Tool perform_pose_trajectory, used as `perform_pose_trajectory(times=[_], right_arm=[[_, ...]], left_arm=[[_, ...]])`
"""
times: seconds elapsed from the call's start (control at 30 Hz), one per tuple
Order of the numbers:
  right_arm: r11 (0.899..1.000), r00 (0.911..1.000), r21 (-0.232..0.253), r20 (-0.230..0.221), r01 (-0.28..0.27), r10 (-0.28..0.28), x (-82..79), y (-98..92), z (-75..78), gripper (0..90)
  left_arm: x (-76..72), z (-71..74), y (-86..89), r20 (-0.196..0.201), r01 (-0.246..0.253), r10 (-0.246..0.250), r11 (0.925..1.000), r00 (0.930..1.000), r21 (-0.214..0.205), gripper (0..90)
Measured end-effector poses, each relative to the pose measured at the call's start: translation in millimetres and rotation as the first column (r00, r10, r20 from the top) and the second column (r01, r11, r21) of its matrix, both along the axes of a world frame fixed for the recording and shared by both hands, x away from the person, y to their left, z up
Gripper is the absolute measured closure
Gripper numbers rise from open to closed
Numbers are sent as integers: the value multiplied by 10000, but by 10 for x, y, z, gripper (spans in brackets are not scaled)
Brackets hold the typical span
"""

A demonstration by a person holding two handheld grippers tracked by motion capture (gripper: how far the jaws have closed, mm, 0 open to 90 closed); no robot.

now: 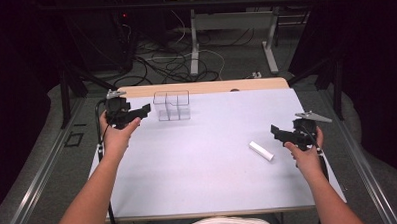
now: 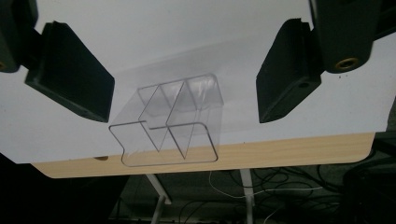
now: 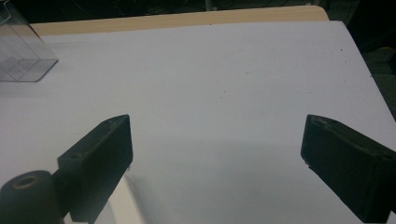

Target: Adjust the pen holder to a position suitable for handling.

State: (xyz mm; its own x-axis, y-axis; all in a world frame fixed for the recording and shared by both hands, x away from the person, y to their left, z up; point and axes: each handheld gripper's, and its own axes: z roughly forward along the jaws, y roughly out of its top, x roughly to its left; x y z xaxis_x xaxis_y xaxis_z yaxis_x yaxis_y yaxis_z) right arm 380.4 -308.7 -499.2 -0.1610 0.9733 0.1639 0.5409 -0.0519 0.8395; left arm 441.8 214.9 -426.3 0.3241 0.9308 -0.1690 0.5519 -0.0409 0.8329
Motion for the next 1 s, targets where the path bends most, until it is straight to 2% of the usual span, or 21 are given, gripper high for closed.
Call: perform_pose_trajectory(times=[0.13, 0.23, 0.33, 0.47, 0.5, 0.53, 0.57, 0.77, 1.0], right_arm=[[10000, 10000, -6, -15, -4, 4, -4, 4, -6, 86], [10000, 10000, -7, -85, -29, 29, -2, 3, -14, 83], [10000, 9999, -68, -106, -54, 53, 0, -12, -23, 83], [10000, 9999, 9, -111, -3, 3, 0, -34, -26, 84], [9999, 9998, 104, -201, 37, -35, -1, -36, -28, 84], [10000, 9999, 0, -136, -12, 12, 4, -48, -34, 84], [9999, 9998, 150, -214, 38, -35, 2, -41, -35, 84], [9998, 9994, 209, -334, 38, -31, 10, -49, -62, 84], [9998, 9992, 198, -389, 19, -12, 13, -38, -77, 84]], left_arm=[[54, 81, -82, 5, 70, -70, 10000, 10000, 19, 203], [120, 155, -197, 67, 117, -119, 9996, 9999, 244, 203], [147, 183, -253, 80, 183, -185, 9995, 9998, 271, 203], [199, 230, -364, 131, 308, -316, 9980, 9994, 559, 206], [222, 248, -411, 207, 350, -366, 9966, 9991, 744, 229], [238, 255, -429, 192, 359, -375, 9963, 9991, 778, 244], [238, 255, -429, 192, 359, -375, 9963, 9991, 778, 251], [347, 271, -505, 42, 512, -519, 9934, 9986, 1024, 275], [501, 257, -535, -65, 243, -236, 9915, 9997, 1276, 316]])
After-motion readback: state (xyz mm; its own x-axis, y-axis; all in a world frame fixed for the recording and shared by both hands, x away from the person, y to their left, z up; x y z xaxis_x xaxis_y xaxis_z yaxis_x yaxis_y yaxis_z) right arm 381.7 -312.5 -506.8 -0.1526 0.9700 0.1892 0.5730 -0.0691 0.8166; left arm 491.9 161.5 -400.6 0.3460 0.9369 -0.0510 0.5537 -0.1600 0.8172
